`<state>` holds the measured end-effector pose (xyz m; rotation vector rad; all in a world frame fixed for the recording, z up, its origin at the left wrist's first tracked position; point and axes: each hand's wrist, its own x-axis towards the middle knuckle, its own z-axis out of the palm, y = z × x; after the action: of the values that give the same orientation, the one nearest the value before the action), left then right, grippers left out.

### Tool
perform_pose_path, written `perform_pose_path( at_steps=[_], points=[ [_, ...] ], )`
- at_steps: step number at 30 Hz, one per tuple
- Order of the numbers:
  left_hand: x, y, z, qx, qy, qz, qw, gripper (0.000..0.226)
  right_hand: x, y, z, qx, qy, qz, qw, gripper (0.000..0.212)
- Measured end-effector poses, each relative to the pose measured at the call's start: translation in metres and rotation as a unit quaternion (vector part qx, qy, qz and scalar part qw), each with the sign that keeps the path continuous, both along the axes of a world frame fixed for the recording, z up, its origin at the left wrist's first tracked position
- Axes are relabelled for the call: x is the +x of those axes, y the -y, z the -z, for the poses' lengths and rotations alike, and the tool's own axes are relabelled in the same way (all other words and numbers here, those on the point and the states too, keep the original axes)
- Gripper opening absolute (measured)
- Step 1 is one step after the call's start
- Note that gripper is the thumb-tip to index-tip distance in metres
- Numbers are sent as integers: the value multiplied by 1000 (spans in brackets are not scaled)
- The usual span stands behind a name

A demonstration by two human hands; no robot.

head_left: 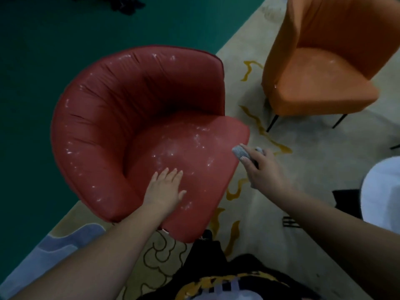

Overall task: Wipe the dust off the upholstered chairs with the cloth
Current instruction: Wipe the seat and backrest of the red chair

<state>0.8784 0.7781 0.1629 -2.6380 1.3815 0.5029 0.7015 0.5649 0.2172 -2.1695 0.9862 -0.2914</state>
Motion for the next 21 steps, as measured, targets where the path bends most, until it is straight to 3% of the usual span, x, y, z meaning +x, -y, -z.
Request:
perform_pose_path(
  at_steps=[8,12,17,21],
  points=[
    [24,1,16,3,-12,-107,994,67,55,47,20,2,-31,-67,997,40],
    [25,7,32,11,-36,-194,980,66,93,69,39,26,-44,-159,986,41],
    [15,25,55,2,-103,-324,940,66,137,99,73,12,-68,-294,953,40],
    [-16,27,81,-11,-110,-421,900,69,158,105,105,30,-83,-395,914,39]
  ],
)
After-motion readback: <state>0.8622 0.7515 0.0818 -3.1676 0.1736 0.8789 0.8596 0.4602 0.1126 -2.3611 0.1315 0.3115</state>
